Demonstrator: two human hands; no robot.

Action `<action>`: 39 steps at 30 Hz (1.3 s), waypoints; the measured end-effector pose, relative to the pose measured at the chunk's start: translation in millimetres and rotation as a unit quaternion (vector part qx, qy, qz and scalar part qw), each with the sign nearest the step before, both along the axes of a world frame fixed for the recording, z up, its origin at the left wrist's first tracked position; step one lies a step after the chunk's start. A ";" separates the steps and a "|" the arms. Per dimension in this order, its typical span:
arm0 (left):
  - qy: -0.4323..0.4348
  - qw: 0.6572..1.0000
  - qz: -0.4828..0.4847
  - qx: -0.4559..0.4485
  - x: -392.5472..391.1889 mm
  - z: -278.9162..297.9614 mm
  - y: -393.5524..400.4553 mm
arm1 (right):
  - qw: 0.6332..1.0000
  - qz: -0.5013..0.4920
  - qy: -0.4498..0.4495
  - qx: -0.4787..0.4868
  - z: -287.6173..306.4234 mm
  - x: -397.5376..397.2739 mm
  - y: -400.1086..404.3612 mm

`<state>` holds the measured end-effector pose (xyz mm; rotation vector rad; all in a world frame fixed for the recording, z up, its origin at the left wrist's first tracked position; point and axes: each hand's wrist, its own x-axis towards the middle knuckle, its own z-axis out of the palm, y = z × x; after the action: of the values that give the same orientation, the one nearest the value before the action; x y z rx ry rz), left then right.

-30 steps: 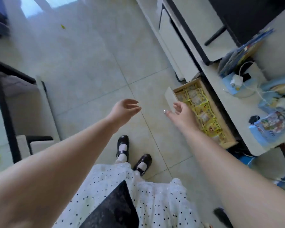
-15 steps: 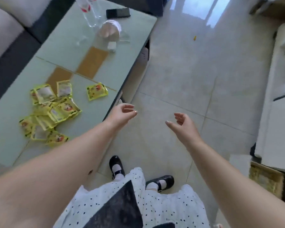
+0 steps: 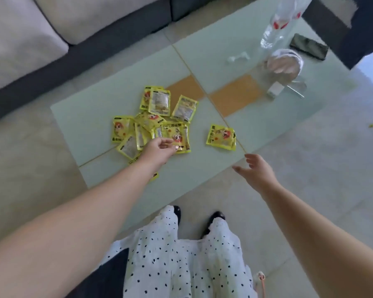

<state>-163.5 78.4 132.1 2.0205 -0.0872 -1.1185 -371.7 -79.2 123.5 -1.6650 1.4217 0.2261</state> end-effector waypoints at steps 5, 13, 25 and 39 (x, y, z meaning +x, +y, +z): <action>-0.023 0.996 0.074 0.044 27.9 -30.4 -2.2 | 0.993 0.110 0.048 -0.011 -29.6 49.4 -36.3; -0.037 0.979 0.128 0.157 45.3 -105.6 -43.6 | 0.952 0.282 0.118 -0.022 -108.7 101.1 -87.1; -0.143 0.910 0.021 0.389 53.4 -180.1 -79.0 | 0.885 0.421 0.153 -0.126 -178.6 118.6 -118.9; -0.169 0.878 -0.015 0.447 44.7 -188.6 -93.0 | 0.845 0.500 0.163 -0.097 -190.9 138.4 -127.1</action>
<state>-118.8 -14.6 -56.5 3.0377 0.2772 -0.8717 -233.3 -206.3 -67.5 -2.5081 0.6576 1.0139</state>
